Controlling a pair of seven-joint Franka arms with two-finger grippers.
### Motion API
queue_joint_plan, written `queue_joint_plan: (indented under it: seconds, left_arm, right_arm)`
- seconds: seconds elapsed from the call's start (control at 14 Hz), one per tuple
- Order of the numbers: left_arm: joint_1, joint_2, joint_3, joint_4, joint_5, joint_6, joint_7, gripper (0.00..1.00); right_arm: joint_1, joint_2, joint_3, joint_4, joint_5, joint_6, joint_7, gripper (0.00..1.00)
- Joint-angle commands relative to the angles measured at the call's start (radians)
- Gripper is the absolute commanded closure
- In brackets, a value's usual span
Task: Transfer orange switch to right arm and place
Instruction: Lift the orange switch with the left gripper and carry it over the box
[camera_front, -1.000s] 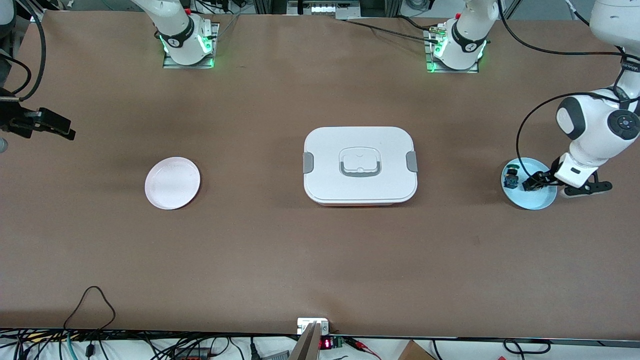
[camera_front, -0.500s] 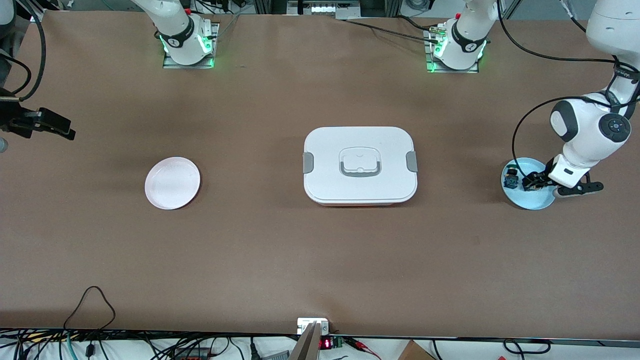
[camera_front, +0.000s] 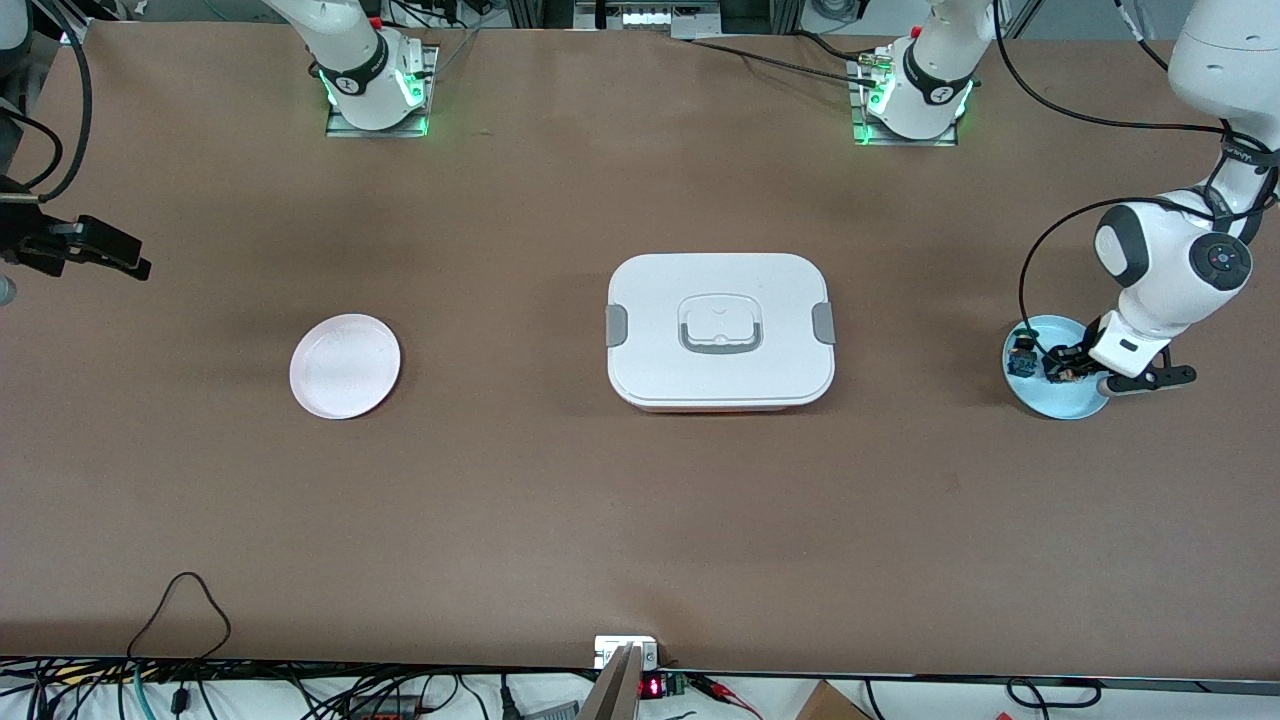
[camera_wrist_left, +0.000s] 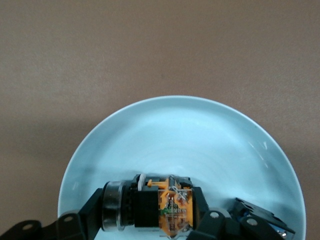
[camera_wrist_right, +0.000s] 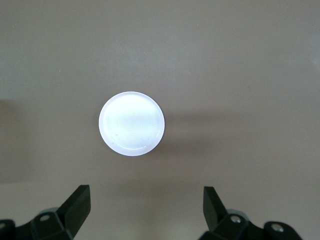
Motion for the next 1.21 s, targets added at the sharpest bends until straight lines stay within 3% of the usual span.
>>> queue_joint_plan:
  seconds: [0.0, 0.29, 0.43, 0.71, 1.0, 1.14]
  left_arm:
    - [0.013, -0.066, -0.02, 0.037, 0.015, -0.074, 0.08, 0.7]
    - [0.018, -0.137, -0.093, 0.265, 0.002, -0.536, 0.151, 0.7]
    - [0.018, -0.137, -0.127, 0.357, -0.01, -0.709, 0.188, 0.69]
    - [0.019, -0.128, -0.14, 0.39, -0.12, -0.754, 0.484, 0.69]
    - [0.013, -0.105, -0.14, 0.388, -0.514, -0.761, 0.981, 0.68]
    - [0.004, -0.102, -0.144, 0.388, -0.643, -0.824, 1.095, 0.68]
  right_arm:
    - [-0.011, -0.009, 0.012, 0.007, 0.003, -0.016, 0.0, 0.0]
    - [-0.011, -0.009, 0.012, 0.007, 0.003, -0.016, 0.0, 0.0]
    - [-0.011, -0.009, 0.013, 0.007, 0.003, -0.016, 0.0, 0.0]
    - [-0.011, -0.009, 0.013, 0.007, 0.003, -0.016, 0.0, 0.0]
    - [-0.011, -0.005, 0.013, 0.003, 0.003, -0.023, 0.002, 0.0]
    - [-0.011, 0.0, 0.013, 0.003, 0.001, -0.013, 0.007, 0.0]
